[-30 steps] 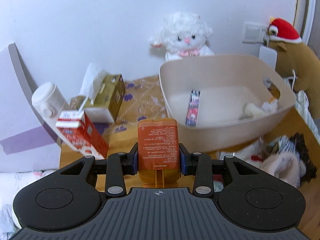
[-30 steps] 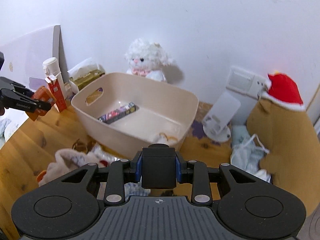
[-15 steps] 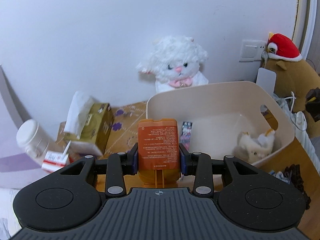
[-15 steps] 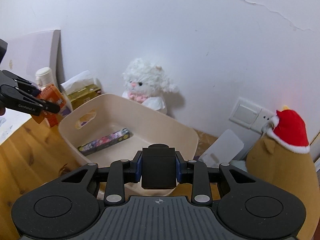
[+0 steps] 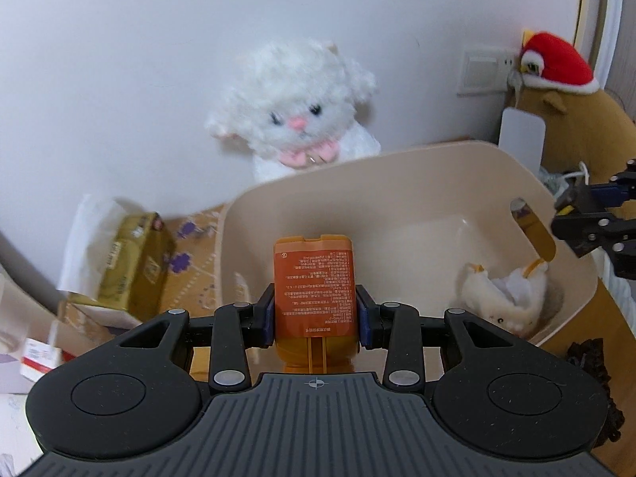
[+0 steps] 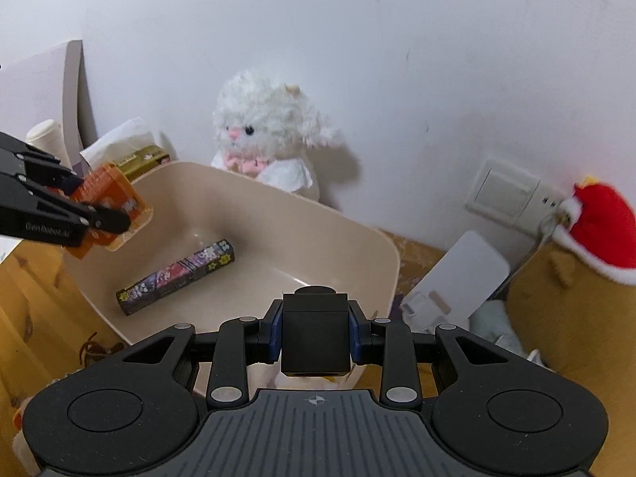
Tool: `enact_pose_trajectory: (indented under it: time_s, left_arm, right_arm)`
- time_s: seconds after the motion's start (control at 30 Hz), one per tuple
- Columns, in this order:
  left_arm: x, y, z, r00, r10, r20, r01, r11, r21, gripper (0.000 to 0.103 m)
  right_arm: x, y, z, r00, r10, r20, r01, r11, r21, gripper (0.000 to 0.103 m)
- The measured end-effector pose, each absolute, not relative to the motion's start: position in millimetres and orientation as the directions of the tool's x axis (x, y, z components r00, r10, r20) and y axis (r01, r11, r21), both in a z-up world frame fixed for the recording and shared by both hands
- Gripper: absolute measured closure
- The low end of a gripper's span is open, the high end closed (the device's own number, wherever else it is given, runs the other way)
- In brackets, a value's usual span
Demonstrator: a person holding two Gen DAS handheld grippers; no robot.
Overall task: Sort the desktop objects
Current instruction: 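Carry the black box and orange bottle over the basket and release them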
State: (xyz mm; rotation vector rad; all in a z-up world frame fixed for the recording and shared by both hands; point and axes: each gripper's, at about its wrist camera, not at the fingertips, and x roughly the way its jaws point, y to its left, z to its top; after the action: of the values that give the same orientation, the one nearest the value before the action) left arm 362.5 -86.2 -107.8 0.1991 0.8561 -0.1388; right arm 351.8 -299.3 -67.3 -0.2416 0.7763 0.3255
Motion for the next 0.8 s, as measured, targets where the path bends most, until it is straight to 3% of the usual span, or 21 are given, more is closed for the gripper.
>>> enact_pose_trajectory:
  time_s: [0.73, 0.8]
  left_arm:
    - [375, -105, -163, 0.531, 0.011, -0.847, 0.229, 0.961, 0.155, 0.065]
    - [373, -105, -159, 0.546, 0.002, -0.838, 0.225, 0.963, 0.149, 0.064]
  right_arm:
    - [377, -277, -121, 0.6, 0.089, -0.795, -0.349, 0.923, -0.161, 0.073]
    - [377, -277, -121, 0.604, 0.079, -0.793, -0.348, 0.921, -0.173, 0.064]
